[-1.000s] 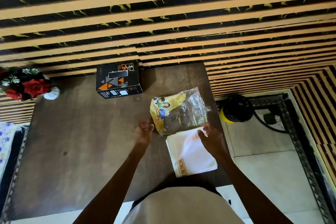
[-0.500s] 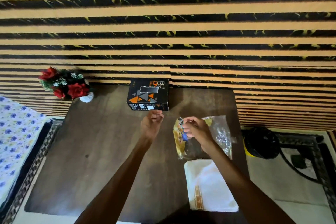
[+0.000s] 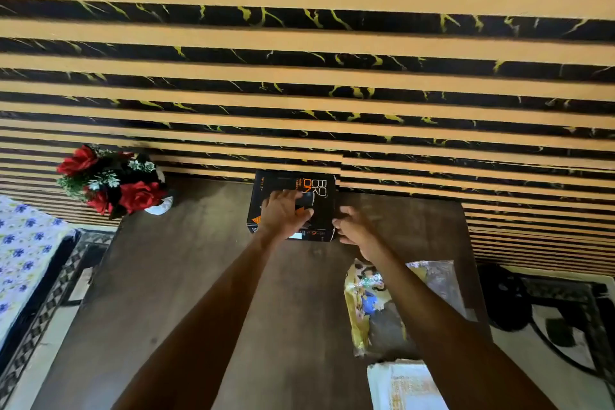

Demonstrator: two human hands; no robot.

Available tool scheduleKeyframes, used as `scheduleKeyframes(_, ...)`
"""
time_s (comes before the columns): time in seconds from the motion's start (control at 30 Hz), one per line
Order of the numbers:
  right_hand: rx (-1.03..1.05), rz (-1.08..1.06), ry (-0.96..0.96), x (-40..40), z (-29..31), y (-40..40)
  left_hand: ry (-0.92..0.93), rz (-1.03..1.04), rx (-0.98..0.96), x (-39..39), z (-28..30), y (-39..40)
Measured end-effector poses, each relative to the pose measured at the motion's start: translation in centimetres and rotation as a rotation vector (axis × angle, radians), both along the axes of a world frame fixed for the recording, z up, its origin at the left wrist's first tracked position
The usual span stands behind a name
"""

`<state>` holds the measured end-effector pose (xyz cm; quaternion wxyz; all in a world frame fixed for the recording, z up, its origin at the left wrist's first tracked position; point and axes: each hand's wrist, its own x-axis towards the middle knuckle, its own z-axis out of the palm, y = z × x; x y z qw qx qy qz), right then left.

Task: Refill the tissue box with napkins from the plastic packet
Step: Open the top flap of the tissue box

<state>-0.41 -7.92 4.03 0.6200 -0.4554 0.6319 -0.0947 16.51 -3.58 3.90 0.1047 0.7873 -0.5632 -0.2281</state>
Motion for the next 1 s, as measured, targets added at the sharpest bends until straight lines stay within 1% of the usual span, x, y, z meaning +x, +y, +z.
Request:
scheduleKeyframes(0.1,0.047,-0.020,-0.029,0.7,-0.8,0.4,-0.026,-0.024,-0.017,-0.3,-0.8,-0.8)
scheduleKeyframes(0.17,0.050,-0.015,-0.035,0.9,-0.9,0.8,0.009,-0.012,-0.035,-0.8,-0.7,-0.8)
scheduleKeyframes(0.27,0.039,-0.024,-0.069,0.5,0.5,2.2,0.056,-0.007,-0.034,-1.1,-0.7,0.4)
scheduleKeyframes(0.3,0.032,-0.029,-0.090,0.0,1.1,2.9,0.081,0.006,-0.055,-1.0,-0.5,1.2)
scheduleKeyframes(0.4,-0.002,-0.040,-0.209,-1.6,2.7,5.6,0.234,0.063,-0.130,-0.9,0.7,4.0)
scheduleKeyframes(0.47,-0.049,-0.013,-0.218,-2.6,3.7,8.1,0.316,0.048,-0.145,-0.9,2.0,6.6)
scheduleKeyframes(0.53,-0.143,0.080,-0.186,-3.6,4.6,10.7,0.384,0.003,-0.128,-0.9,3.2,9.9)
scheduleKeyframes(0.67,-0.351,0.411,-0.070,-5.3,5.5,15.1,0.497,-0.044,-0.085,-0.1,2.5,15.4)
scheduleKeyframes(0.77,-0.499,0.642,0.084,-5.6,5.4,18.2,0.544,-0.101,-0.105,0.1,1.6,18.5)
scheduleKeyframes(0.83,-0.571,0.713,0.192,-5.6,5.0,19.6,0.552,-0.161,-0.107,0.1,1.2,19.8)
scheduleKeyframes(0.9,-0.606,0.731,0.280,-5.5,4.7,21.0,0.571,-0.236,-0.062,0.4,0.8,21.1)
scheduleKeyframes(1.0,-0.597,0.713,0.301,-5.4,4.8,22.3,0.572,-0.309,0.014,0.9,0.7,22.6)
